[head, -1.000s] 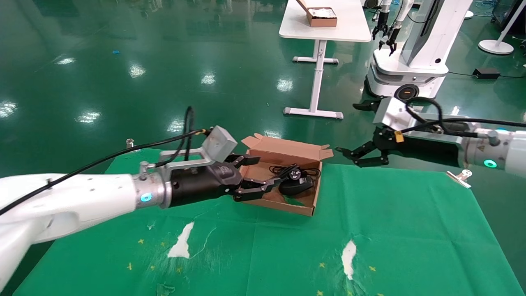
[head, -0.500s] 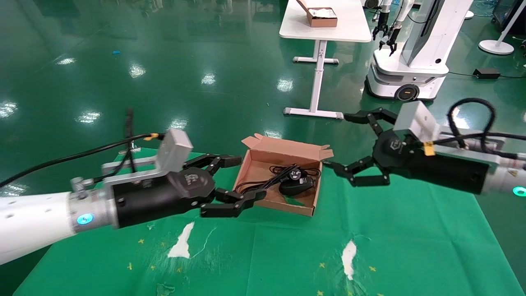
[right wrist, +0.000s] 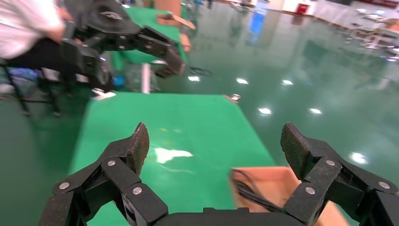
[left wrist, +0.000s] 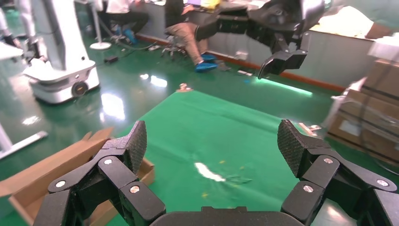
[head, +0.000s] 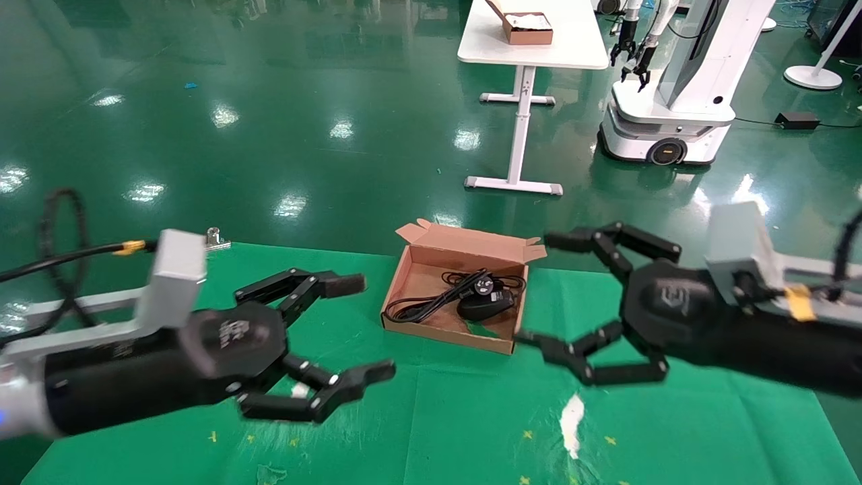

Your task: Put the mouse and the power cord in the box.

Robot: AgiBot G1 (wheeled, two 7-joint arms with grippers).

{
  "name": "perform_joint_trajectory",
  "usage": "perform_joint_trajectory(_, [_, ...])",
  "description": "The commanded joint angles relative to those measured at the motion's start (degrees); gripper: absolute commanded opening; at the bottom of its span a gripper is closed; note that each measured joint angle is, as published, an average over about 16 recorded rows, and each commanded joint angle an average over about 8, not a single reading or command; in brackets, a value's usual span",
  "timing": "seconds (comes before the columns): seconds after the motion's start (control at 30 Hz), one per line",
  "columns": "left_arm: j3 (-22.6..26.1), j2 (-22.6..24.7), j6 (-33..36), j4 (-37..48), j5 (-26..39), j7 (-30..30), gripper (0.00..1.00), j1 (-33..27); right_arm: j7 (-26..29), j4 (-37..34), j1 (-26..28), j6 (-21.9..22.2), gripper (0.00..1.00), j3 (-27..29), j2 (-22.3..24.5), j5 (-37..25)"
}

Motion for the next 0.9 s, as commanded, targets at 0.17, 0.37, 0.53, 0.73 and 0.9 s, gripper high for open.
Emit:
perform_joint_trajectory(0.17, [-3.0,-4.4,4.1,-5.2,-4.1,-0.4,1.0,3.3,5.7,7.2,-4.7,-2.9,1.0,1.9,2.9,4.3])
perform_joint_trajectory(0.37, [-5.7,-8.4,7.7,-9.9,-7.7,-0.7,1.0,6.3,11.0,13.8,-9.1,-5.5,1.0,3.6,5.5,8.2])
perform_joint_trajectory(0.53, [-6.7,-10.1,9.2,-12.0,-9.2,-0.8,1.0,7.5,13.1,17.1,-11.3,-6.9,1.0,4.5,6.9,10.3])
perform_joint_trajectory(0.73, [-6.8,-10.1,9.2,-11.9,-9.3,-0.8,1.0,7.6,13.1,17.2,-11.5,-6.9,1.0,4.6,7.0,10.5])
perform_joint_trajectory(0.9, [-6.6,-9.8,8.9,-11.5,-9.0,-0.8,1.0,7.3,12.8,16.6,-11.0,-6.7,1.0,4.4,6.7,10.1])
